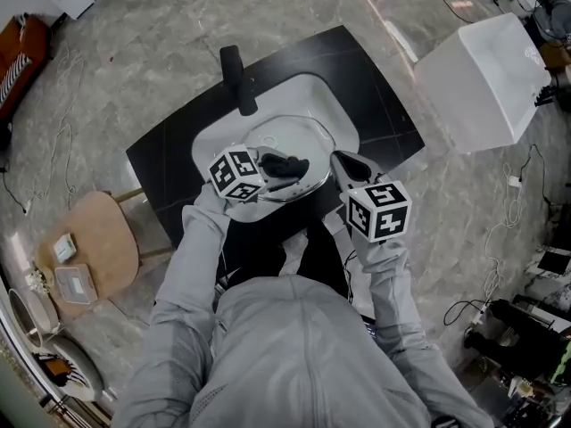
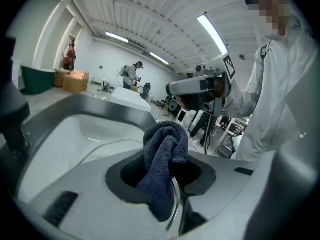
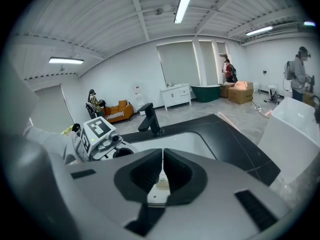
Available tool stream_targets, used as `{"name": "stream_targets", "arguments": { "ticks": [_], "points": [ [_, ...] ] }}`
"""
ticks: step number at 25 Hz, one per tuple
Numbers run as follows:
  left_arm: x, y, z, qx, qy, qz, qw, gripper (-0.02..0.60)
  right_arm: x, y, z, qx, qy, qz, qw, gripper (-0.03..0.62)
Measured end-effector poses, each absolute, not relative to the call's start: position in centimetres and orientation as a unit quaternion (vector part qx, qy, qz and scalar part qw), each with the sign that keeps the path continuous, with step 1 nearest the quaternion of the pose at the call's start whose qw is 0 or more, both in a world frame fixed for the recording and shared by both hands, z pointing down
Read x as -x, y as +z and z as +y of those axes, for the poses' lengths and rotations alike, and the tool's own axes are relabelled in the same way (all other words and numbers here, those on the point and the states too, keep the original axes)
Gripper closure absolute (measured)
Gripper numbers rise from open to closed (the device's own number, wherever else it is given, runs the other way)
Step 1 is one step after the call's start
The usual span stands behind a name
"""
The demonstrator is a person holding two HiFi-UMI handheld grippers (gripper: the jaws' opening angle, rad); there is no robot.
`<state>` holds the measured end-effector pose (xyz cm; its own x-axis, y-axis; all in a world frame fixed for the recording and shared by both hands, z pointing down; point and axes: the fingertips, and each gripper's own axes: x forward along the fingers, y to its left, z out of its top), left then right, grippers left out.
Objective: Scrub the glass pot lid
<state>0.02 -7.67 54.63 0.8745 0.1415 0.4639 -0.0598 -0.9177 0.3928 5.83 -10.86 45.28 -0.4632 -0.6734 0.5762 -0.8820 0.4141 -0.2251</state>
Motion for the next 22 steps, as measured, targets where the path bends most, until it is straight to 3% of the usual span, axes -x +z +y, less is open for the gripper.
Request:
{"name": "stream_targets", "arguments": {
  "ticks": [8, 13, 22],
  "points": [
    [0.2, 45.1, -11.7, -0.978, 0.153, -0.117, 0.082, 0.451, -6.2, 40.3, -12.8, -0.492, 0.182, -0.827, 0.205, 0.563],
    [1.9, 38.7, -14.2, -0.978, 0.106, -0.177, 0.041, 0.451, -5.4, 36.0, -14.4, -0.486, 0.108, -0.844, 0.198, 0.563],
    [7.3, 31.3, -17.7, -0.940, 0.124, -0.313, -0.055, 0.451, -3.6, 29.5, -15.9, -0.482, 0.008, -0.857, 0.182, 0.563]
  ]
}}
